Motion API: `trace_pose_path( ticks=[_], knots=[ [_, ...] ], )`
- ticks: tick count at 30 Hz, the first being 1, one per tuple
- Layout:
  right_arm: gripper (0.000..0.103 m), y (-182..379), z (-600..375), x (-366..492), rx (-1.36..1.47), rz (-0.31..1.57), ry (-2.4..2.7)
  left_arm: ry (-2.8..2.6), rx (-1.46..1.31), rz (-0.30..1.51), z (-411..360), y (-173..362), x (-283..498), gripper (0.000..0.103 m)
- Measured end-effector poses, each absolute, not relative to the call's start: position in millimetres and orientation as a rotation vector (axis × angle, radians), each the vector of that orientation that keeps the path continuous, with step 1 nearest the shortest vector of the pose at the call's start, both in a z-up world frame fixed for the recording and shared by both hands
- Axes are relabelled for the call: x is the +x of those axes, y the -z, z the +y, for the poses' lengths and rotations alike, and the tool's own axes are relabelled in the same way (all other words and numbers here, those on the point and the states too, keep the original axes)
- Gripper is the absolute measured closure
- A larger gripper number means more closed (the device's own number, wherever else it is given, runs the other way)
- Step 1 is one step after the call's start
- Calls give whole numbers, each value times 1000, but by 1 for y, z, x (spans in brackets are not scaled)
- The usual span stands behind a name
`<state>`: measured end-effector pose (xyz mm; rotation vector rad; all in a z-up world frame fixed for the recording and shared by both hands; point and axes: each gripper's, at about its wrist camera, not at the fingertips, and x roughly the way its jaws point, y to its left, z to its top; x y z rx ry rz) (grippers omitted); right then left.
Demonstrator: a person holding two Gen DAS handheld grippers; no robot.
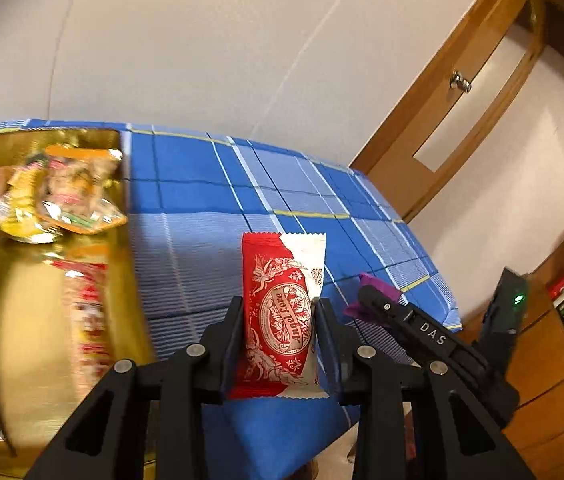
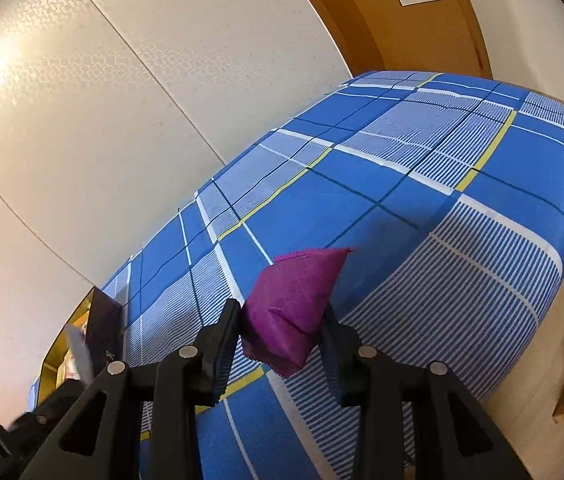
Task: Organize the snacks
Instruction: 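Carry both held sweets over the gold tray with both tools, then drop red-and-white candy with left tool while right tool lowers purple sweet into tray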
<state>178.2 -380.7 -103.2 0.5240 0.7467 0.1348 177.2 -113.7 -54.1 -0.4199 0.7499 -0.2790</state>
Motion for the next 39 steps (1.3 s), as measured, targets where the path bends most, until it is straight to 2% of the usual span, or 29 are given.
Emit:
trace_pose_path(
  ticks=[5,11,23,25,27,39],
  knots=[
    [65,100,-377,177,527,729,-158,235,-413,726,-81,38,167,68],
    [65,94,-368,174,498,712,-184,123,-413,748,-33,45,153,68],
    [65,92,-361,173,476,707,-218,-54,-432,938,13,86,168,65],
    [65,92,-359,173,473,705,-225,-49,-453,943,16,87,166,51],
    [65,91,-357,173,466,703,-232,-53,-464,915,19,85,160,30],
    [65,79,-320,162,419,684,-437,-22,-373,832,6,63,136,30]
  ],
)
